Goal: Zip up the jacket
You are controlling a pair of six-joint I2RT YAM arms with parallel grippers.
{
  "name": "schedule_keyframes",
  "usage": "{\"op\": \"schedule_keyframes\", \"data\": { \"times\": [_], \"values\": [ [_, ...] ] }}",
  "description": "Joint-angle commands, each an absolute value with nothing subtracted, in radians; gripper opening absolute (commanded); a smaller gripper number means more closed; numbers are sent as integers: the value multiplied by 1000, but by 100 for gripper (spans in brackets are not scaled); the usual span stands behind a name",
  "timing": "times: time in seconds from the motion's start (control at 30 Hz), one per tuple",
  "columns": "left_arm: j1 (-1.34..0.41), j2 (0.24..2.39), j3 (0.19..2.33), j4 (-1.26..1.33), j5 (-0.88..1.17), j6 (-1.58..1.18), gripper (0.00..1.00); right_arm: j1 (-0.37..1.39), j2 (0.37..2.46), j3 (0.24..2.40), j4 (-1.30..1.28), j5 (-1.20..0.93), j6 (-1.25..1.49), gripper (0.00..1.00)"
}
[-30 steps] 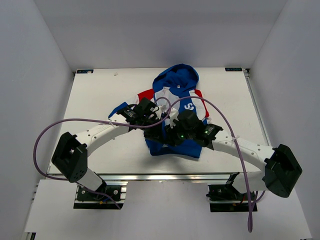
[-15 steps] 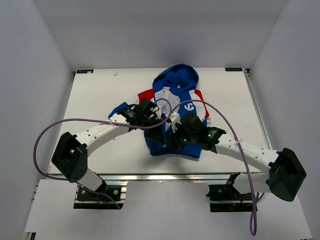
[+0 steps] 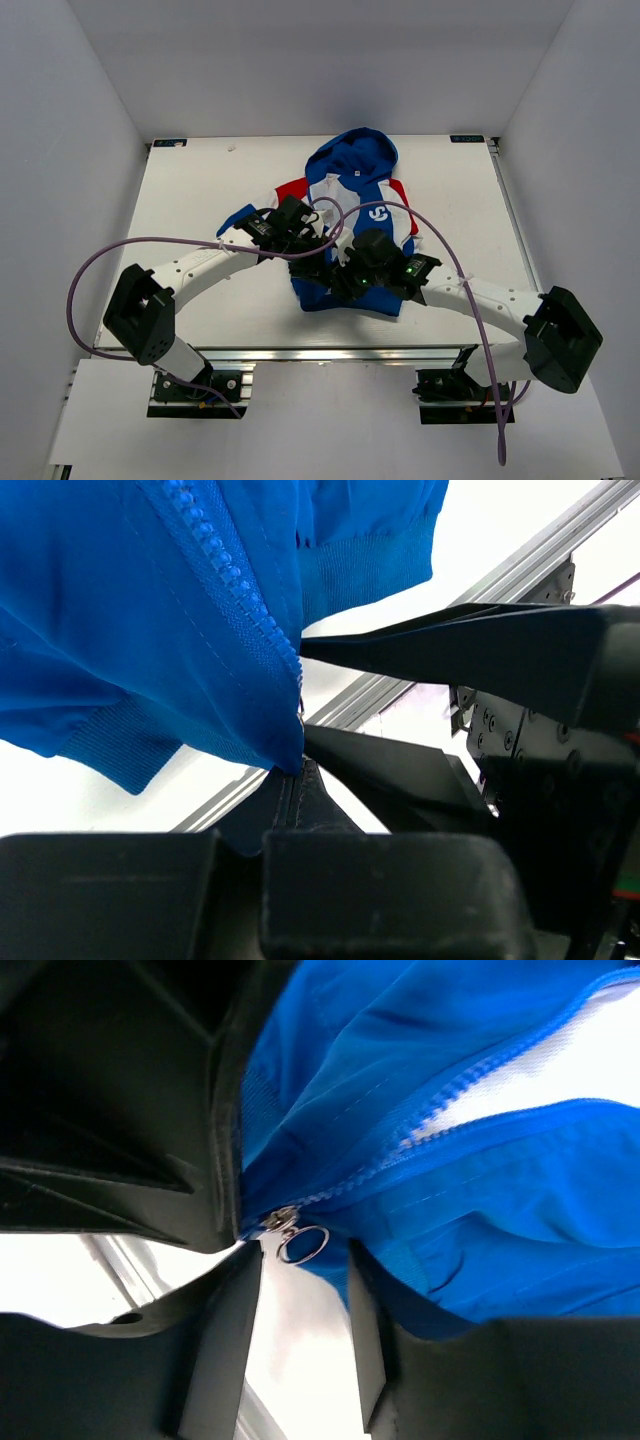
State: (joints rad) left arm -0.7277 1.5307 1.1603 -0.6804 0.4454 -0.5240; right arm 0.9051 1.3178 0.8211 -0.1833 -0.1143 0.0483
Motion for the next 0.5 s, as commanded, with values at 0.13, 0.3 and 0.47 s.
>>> {"op": "schedule_keyframes", "data": {
  "times": [0.13, 0.3, 0.47],
  "values": [
    [-735, 1517, 1169, -673, 477, -523, 0, 910, 1302, 848, -109, -103, 66, 42],
    [-735, 1519, 1170, -672, 479, -522, 0, 908, 1287, 845, -106, -104, 67, 33],
    [-735, 1513, 1172, -673, 479, -519, 0, 910, 1295, 847, -117, -66, 72, 16]
  ]
}}
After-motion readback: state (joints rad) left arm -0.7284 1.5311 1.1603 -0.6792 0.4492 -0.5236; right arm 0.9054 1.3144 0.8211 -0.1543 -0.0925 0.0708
